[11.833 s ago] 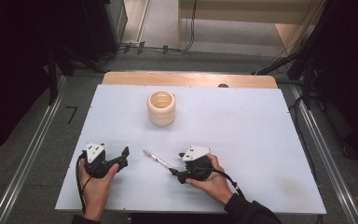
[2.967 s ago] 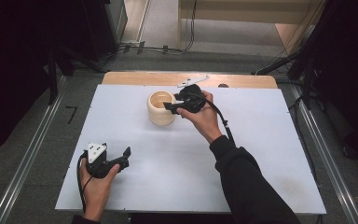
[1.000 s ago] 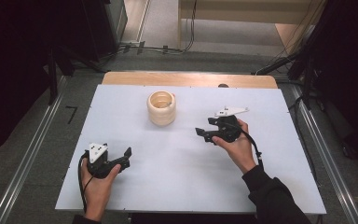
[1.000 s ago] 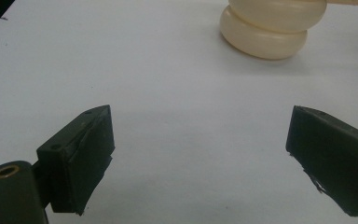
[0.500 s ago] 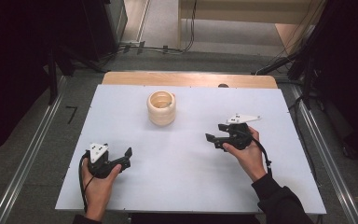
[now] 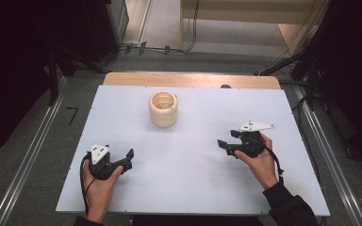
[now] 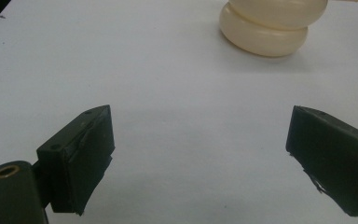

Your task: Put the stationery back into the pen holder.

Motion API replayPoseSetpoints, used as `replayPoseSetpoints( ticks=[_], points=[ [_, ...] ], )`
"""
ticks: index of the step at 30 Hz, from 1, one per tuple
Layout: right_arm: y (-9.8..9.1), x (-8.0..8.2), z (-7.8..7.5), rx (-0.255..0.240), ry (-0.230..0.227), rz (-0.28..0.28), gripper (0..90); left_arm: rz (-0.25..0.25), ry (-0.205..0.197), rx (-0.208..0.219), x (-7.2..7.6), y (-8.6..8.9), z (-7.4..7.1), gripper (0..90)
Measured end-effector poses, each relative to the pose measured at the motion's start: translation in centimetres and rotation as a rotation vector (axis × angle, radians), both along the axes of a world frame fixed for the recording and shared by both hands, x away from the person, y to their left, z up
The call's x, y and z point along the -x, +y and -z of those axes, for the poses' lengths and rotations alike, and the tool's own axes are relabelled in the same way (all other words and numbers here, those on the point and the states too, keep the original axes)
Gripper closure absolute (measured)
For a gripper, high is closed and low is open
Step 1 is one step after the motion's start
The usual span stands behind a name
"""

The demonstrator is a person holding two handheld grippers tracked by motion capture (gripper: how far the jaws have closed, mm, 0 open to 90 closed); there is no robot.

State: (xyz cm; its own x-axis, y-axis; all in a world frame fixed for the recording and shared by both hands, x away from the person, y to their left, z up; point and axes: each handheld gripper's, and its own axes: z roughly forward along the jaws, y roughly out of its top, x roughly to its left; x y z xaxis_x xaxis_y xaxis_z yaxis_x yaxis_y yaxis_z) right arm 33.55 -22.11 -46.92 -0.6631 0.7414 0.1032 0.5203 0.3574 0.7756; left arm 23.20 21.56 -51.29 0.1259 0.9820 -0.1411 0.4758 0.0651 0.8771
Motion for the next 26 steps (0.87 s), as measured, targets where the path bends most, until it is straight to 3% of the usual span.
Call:
replayPoseSetpoints(
  ticks=[26],
  points=[
    [-7.0,3.2,1.4,0.049,0.001,0.115,25.4,-0.005,0.005,0.003,0.1,0.0,0.0,8.4]
  ],
)
